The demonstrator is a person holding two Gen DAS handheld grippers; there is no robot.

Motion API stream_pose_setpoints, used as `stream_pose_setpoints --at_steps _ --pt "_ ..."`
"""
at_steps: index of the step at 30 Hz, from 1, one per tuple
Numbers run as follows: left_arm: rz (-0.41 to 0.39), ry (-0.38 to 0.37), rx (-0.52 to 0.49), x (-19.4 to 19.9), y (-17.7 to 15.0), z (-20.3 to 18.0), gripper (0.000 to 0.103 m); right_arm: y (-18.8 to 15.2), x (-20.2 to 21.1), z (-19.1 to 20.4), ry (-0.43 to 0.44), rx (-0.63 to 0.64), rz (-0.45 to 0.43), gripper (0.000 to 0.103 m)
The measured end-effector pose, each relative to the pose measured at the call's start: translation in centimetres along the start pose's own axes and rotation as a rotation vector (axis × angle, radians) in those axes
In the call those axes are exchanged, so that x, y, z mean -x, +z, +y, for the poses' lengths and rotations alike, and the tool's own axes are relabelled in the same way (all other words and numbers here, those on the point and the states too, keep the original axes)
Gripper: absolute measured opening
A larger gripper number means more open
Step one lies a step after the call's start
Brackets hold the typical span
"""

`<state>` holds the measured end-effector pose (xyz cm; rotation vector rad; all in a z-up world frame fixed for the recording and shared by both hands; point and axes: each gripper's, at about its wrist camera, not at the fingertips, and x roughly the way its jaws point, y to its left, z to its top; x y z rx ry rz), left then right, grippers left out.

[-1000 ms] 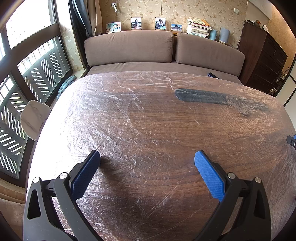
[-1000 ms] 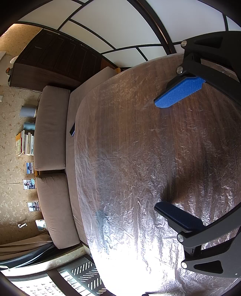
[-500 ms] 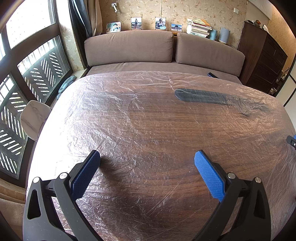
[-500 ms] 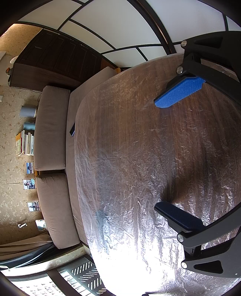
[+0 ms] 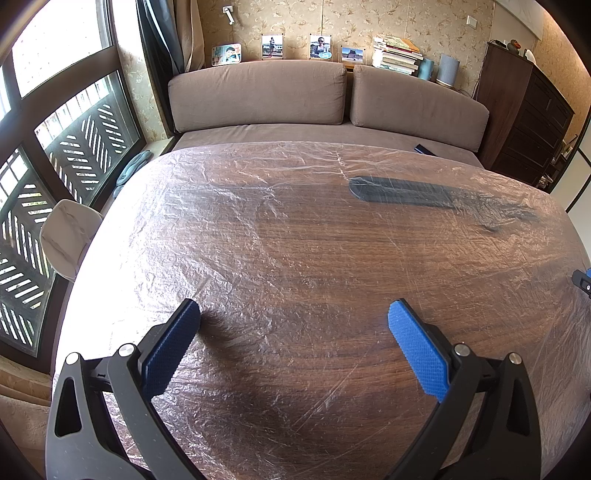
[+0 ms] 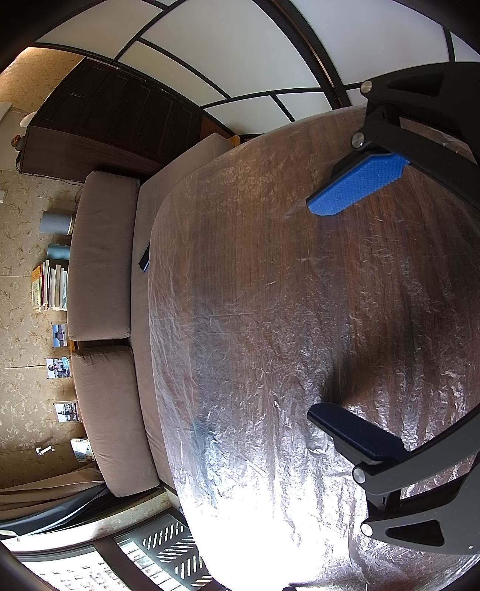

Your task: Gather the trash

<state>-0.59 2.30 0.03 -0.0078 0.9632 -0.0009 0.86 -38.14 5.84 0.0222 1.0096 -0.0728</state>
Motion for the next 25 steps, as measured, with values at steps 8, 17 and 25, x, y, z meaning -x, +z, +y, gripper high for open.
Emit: stream_pose_setpoints --at_steps 8,17,25 --pt "0.000 0.000 0.000 0.01 0.00 -0.01 0.102 0.04 -0.01 0.00 0.000 0.000 0.000 0.099" --pt "0.000 -0.006 -0.007 0.06 -0.01 -0.12 0.102 -0.03 0.01 -0.01 0.000 0.000 0.000 0.099" --pt "0.000 -0.006 -0.007 0.07 -0.03 -0.15 0.102 -0.03 0.01 -0.01 0.000 0.000 0.000 0.099"
